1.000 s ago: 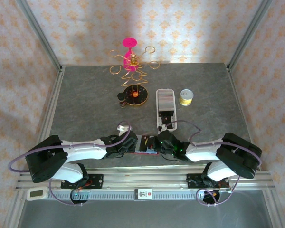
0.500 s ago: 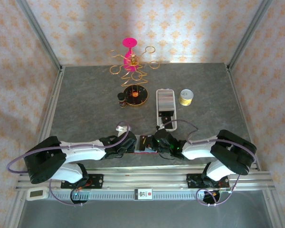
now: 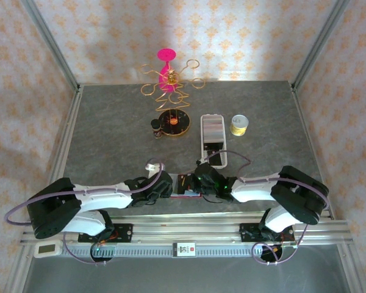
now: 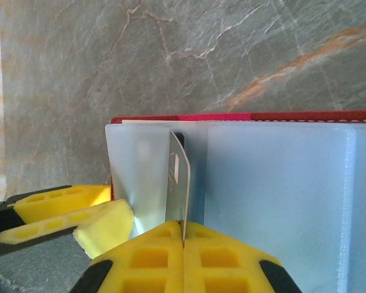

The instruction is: Put the credit cards into the card holder

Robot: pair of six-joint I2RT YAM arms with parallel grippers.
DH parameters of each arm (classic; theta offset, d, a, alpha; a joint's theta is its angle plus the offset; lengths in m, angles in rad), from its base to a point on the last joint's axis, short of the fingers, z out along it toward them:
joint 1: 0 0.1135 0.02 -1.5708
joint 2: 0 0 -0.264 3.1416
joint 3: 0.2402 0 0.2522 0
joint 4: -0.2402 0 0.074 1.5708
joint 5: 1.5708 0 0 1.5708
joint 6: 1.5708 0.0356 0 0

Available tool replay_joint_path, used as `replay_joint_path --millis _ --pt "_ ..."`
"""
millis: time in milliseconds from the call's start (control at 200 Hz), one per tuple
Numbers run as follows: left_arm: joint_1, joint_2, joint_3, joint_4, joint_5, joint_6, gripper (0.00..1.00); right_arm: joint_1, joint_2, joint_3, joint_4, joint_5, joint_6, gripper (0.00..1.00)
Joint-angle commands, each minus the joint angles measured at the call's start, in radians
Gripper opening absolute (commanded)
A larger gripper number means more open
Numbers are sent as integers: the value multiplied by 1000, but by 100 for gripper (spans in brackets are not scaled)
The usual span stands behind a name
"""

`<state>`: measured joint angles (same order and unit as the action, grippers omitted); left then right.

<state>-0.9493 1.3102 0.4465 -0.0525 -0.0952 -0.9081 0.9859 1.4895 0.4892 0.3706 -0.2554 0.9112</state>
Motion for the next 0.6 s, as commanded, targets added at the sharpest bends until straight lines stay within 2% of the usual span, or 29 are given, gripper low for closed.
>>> replay_joint_path --millis 0,365,536,596 --pt "-6 1 -38 11 -8 -11 35 10 2 0 -70 -43 -31 0" --pt "-6 13 -64 84 49 -7 35 7 70 29 14 -111 -47 0" --pt "-6 2 -81 97 58 -17 35 3 82 51 5 -87 -48 0" --pt "-7 -2 -83 99 64 -18 35 3 79 65 -27 -70 -51 6"
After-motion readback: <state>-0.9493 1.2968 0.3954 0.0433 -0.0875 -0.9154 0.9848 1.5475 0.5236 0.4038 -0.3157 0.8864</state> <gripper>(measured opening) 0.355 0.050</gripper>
